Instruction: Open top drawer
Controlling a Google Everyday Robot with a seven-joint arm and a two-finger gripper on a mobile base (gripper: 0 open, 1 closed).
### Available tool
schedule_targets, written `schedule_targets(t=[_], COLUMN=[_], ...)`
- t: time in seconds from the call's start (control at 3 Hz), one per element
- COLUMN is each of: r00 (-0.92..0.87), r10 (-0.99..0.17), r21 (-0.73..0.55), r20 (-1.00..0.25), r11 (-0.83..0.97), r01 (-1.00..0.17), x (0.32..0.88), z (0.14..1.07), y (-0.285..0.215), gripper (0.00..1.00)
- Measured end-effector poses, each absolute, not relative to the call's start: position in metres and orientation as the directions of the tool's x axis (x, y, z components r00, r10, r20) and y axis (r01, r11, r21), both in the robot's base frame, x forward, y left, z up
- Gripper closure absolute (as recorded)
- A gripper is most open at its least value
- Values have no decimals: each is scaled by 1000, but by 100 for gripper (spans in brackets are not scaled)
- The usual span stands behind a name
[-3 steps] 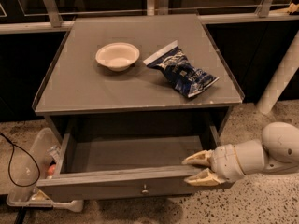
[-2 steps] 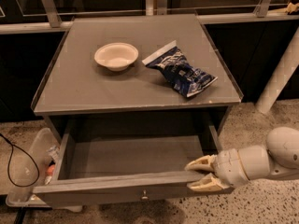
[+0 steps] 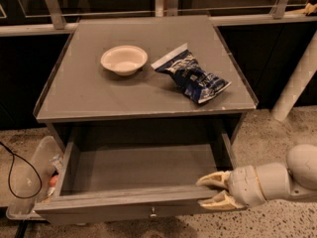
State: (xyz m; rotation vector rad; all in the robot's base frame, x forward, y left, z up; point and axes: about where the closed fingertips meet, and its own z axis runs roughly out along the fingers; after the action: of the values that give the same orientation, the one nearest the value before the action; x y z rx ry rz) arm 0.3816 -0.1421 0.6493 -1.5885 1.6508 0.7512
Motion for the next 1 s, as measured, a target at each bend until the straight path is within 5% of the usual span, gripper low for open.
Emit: schedule_targets(t=[0.67, 1.0], r00=[14, 14], r10=[-574, -574], r21=[-75, -75], r20=[-818, -818], r11=[81, 81], r01=[-994, -994], x=[371, 371], z=[647, 647], y=[-146, -146], gripper=[100, 81])
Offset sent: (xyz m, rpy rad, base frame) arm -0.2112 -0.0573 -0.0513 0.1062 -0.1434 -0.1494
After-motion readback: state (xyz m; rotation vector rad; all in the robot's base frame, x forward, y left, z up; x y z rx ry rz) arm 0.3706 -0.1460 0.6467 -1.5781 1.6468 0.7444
